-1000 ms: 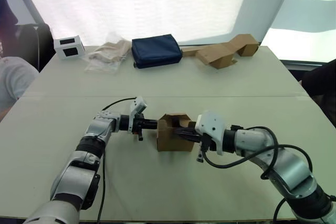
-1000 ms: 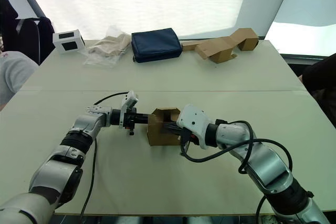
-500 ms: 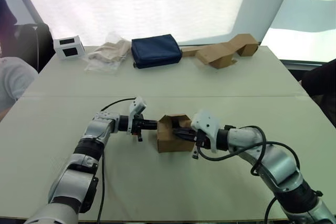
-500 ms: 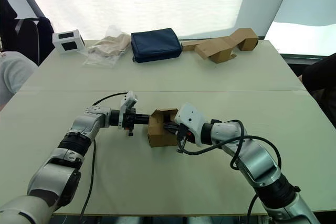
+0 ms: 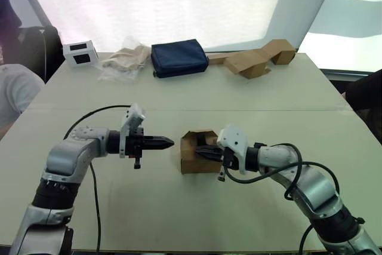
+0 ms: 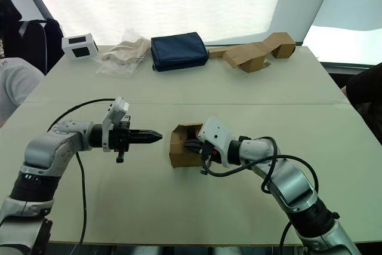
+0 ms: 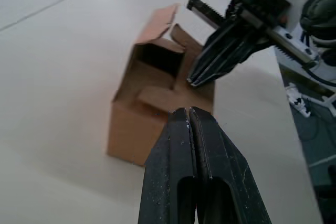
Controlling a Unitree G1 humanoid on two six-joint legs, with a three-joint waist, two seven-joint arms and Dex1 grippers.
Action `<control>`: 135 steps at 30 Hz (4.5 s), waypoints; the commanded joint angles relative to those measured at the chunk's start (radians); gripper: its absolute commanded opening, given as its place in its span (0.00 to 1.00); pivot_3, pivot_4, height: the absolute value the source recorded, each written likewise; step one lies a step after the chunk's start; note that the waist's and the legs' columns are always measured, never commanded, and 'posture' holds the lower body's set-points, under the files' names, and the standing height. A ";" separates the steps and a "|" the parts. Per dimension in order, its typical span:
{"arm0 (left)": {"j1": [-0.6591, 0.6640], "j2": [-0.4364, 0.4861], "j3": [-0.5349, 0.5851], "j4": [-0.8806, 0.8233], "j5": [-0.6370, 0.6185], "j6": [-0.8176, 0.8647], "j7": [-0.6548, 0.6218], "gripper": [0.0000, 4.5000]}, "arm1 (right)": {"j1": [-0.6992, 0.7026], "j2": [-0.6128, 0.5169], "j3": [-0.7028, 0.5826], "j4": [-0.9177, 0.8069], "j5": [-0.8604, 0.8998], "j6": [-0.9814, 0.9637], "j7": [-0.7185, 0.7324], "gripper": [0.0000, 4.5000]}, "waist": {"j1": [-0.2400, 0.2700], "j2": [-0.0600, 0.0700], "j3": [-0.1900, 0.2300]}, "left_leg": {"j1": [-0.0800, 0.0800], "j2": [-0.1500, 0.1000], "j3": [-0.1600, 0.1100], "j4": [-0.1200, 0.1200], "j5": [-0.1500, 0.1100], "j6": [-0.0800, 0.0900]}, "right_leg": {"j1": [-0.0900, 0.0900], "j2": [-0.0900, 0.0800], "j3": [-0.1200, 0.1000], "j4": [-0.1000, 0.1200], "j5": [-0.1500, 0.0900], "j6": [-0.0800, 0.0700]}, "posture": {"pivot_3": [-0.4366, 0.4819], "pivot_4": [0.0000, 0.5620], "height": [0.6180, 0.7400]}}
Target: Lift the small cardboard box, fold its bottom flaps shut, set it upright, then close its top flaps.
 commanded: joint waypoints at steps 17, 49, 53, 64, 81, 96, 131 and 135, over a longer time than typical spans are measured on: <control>0.050 -0.072 -0.103 -0.023 0.012 -0.096 0.142 0.01 | -0.021 0.047 -0.098 -0.036 0.095 -0.021 0.024 0.00 | 0.000 0.000 0.000 | 0.000 0.000 0.000 0.000 0.000 0.000 | 0.000 0.002 0.000 0.000 0.000 0.000 | 0.48 0.27 1.00; -0.015 -0.097 -0.062 0.070 0.008 -0.165 0.181 0.01 | -0.099 0.013 -0.025 0.029 0.024 0.114 -0.003 0.00 | -0.001 0.000 0.000 | 0.000 0.000 0.000 -0.001 0.000 0.000 | 0.000 0.003 0.000 0.000 0.000 0.000 | 0.48 0.27 1.00; -0.033 -0.136 -0.093 0.090 0.036 -0.199 0.204 0.01 | -0.096 0.022 -0.026 0.015 0.025 0.117 -0.013 0.00 | 0.001 0.000 0.000 | 0.000 0.000 0.000 -0.001 0.000 0.000 | 0.000 0.002 0.000 -0.001 0.000 0.000 | 0.48 0.27 1.00; -0.057 -0.206 -0.139 0.189 0.116 -0.296 0.230 0.01 | -0.064 0.007 -0.065 -0.071 0.050 0.091 -0.017 0.00 | 0.001 0.000 0.000 | 0.000 0.000 0.000 -0.001 0.000 0.000 | 0.000 0.003 0.000 -0.001 0.000 0.000 | 0.48 0.27 1.00; -0.053 -0.221 -0.119 0.162 0.080 -0.243 0.258 0.01 | -0.026 -0.074 0.037 -0.075 -0.067 0.004 0.041 0.00 | 0.000 0.000 0.000 | 0.000 0.000 0.000 0.000 0.000 0.000 | 0.000 0.003 0.000 -0.001 0.000 0.000 | 0.48 0.27 1.00; -0.063 -0.232 -0.117 0.162 0.066 -0.226 0.266 0.01 | -0.060 -0.088 0.098 0.020 -0.263 -0.129 0.043 0.00 | 0.000 0.000 0.000 | 0.000 0.000 0.000 0.000 0.000 0.000 | 0.000 0.003 0.000 -0.001 0.000 0.000 | 0.48 0.27 1.00; -0.063 -0.239 -0.095 0.121 0.017 -0.159 0.296 0.01 | -0.047 -0.064 0.087 -0.026 -0.243 -0.102 0.081 0.00 | 0.000 0.000 0.000 | 0.000 0.000 0.000 0.000 0.000 0.000 | 0.000 0.003 -0.001 -0.001 0.000 0.000 | 0.48 0.27 1.00; -0.059 -0.235 -0.107 0.116 0.026 -0.164 0.288 0.01 | -0.054 -0.062 0.093 -0.001 -0.272 -0.101 0.072 0.00 | 0.000 0.000 0.000 | 0.000 0.000 0.000 0.000 0.000 0.000 | 0.000 0.003 -0.001 -0.001 0.000 0.000 | 0.48 0.27 1.00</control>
